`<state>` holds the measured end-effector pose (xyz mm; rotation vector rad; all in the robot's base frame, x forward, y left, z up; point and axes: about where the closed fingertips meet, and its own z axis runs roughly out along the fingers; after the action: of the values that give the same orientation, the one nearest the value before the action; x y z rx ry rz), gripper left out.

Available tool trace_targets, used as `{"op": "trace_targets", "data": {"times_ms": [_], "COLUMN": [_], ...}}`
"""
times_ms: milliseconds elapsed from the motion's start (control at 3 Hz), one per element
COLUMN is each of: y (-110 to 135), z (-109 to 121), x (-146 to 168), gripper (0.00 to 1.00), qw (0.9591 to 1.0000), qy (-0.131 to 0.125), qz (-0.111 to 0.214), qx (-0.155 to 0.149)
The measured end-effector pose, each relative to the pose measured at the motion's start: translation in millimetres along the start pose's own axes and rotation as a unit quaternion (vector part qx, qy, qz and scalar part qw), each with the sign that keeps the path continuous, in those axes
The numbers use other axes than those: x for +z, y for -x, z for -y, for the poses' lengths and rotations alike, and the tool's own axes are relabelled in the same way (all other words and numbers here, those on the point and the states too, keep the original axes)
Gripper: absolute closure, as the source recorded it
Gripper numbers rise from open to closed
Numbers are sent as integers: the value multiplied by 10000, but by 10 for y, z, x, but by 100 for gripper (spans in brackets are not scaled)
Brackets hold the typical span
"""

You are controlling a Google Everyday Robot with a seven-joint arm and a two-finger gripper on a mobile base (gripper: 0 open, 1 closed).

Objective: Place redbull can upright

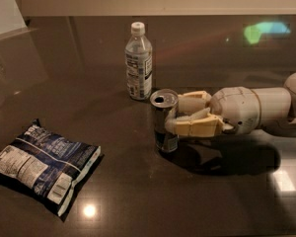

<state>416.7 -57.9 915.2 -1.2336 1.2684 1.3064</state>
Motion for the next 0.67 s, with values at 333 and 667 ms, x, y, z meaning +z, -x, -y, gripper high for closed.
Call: {"op": "trace_targets", "data": {"times_ms": [333, 667], "y": [-26, -60], "z": [30, 63], "x": [19, 15], "gripper": [83, 59], "qw": [9997, 9994], "qy": [91, 139], "qz": [209, 302], "qx": [-54, -81]}}
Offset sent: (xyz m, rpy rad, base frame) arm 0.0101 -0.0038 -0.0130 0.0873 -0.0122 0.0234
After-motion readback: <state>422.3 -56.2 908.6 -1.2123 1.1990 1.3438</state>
